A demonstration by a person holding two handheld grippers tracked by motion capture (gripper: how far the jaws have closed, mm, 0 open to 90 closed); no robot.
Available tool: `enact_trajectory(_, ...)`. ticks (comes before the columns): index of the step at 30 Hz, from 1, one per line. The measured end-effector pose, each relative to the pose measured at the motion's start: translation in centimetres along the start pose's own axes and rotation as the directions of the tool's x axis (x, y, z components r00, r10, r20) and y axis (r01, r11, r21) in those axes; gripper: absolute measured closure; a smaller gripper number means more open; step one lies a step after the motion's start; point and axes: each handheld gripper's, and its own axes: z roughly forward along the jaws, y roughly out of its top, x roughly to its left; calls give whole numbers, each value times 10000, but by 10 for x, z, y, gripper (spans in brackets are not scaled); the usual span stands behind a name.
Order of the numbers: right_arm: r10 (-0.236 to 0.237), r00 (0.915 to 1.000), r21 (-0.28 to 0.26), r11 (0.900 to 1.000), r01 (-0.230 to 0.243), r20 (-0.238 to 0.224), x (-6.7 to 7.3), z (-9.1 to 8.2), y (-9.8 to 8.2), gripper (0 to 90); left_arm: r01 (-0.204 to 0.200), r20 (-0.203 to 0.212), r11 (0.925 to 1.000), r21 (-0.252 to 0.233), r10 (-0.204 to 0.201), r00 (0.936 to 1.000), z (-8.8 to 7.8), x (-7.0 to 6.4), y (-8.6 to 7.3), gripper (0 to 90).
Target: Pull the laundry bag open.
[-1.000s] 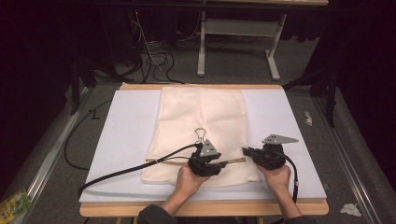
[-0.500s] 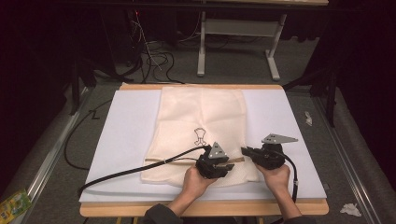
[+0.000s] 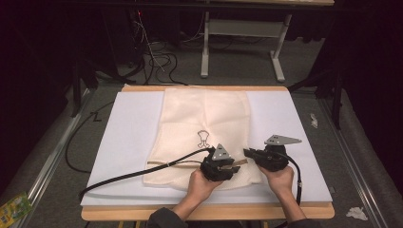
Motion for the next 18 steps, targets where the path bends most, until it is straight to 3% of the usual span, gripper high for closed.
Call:
enact_trajectory(4, -30, 10000, -14, 10000, 30, -13, 1, 1, 0, 882, -77, 0, 10000, -8, 77, 10000, -1, -1, 0, 637)
enact_trajectory(7, -28, 10000, 10, 10000, 28, -17, 2, 2, 1, 882, 68, 222, 9999, -74, -67, 9997, -1, -2, 0, 647)
enact_trajectory(13, -132, 9999, 0, 9999, 132, -95, 5, 3, 3, 882, 227, 97, 9997, 53, -227, 9997, 6, 1, -2, 632)
enact_trajectory(16, -174, 9998, 30, 9998, 174, -122, 4, 4, 2, 883, -85, 14, 9998, 157, 85, 10000, 10, -3, 2, 628)
enact_trajectory(18, -150, 9998, 33, 9999, 151, -139, 5, 4, 2, 882, -41, 84, 10000, 42, 41, 10000, 12, -5, 3, 624)
